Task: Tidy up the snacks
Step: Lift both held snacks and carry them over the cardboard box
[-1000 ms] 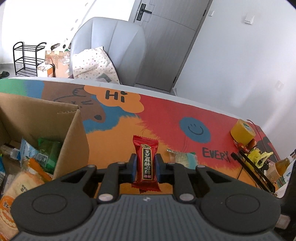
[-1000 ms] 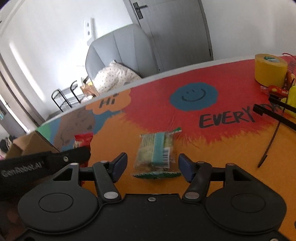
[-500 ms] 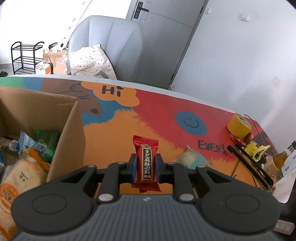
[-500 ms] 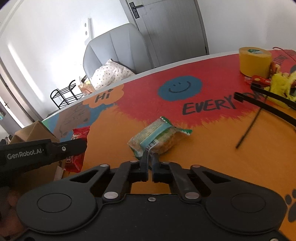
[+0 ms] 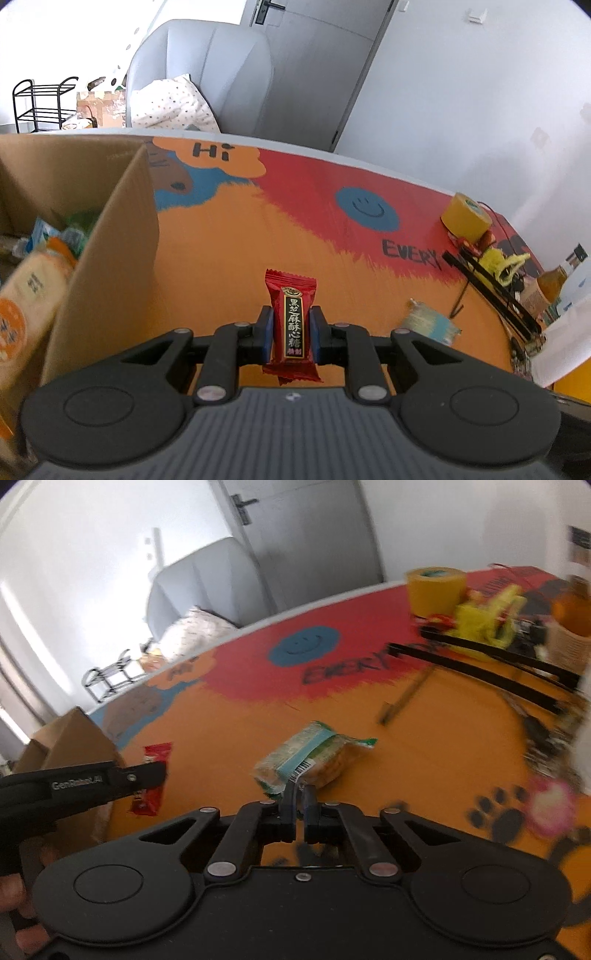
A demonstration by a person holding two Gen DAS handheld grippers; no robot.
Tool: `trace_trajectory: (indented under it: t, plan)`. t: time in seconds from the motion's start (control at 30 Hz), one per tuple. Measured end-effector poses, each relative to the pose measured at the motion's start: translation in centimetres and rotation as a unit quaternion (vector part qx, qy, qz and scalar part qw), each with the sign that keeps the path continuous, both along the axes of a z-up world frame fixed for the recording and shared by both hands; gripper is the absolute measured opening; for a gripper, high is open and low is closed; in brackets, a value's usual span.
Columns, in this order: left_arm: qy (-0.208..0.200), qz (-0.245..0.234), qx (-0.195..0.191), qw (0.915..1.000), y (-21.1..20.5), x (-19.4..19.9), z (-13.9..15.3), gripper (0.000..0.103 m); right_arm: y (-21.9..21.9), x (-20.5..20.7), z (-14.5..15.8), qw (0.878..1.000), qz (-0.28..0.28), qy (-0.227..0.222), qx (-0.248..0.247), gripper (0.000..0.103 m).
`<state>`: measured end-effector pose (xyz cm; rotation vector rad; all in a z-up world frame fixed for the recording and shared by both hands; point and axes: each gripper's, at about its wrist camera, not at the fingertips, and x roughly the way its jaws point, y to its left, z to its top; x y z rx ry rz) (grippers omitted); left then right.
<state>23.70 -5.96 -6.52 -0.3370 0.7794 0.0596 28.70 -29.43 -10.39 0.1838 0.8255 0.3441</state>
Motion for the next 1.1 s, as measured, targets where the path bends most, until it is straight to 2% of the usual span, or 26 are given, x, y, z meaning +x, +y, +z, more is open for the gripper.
trace_trajectory:
  t: [0.03,0.1,0.13,0.17,0.23,0.5,0.83,0.97,1.1]
  plan:
    - [0.001,-0.002,0.000,1.0000,-0.1,-0.1,-0.1,0.019,-0.2,-0.2,0.0,1.000,-0.010,-0.001,-0.005,0.014]
    - [0.003,-0.005,-0.001,1.0000,-0.3,-0.2,-0.3,0.019,-0.6,-0.4,0.0,1.000,-0.023,-0.004,-0.011,0.021]
    - [0.004,-0.006,-0.002,1.0000,-0.4,-0.2,-0.4,0.019,-0.6,-0.4,0.1,1.000,-0.026,-0.005,-0.010,0.035]
    - [0.005,-0.006,-0.003,1.0000,-0.4,-0.2,-0.5,0.019,-0.5,-0.4,0.1,1.000,-0.029,-0.007,-0.009,0.054]
    - [0.005,-0.005,-0.003,1.0000,-0.4,-0.3,-0.5,0.019,0.0,-0.4,0.3,0.999,-0.034,-0.019,-0.007,0.070]
    - [0.000,0.006,-0.001,1.0000,0.7,-0.1,-0.2,0.019,3.4,1.8,-0.6,1.000,-0.003,-0.014,-0.003,0.071]
    - [0.010,0.006,-0.002,0.9999,0.7,0.8,-0.8,0.019,4.8,3.0,-1.3,0.999,-0.004,-0.019,-0.035,0.072]
    - [0.009,0.006,-0.003,0.9999,0.7,0.8,-0.8,0.019,5.1,2.8,-1.3,0.997,-0.003,-0.029,-0.070,0.056]
    - [0.004,0.005,-0.003,1.0000,0.6,0.5,-0.5,0.019,4.2,2.4,-1.2,0.997,-0.012,-0.026,-0.070,0.050]
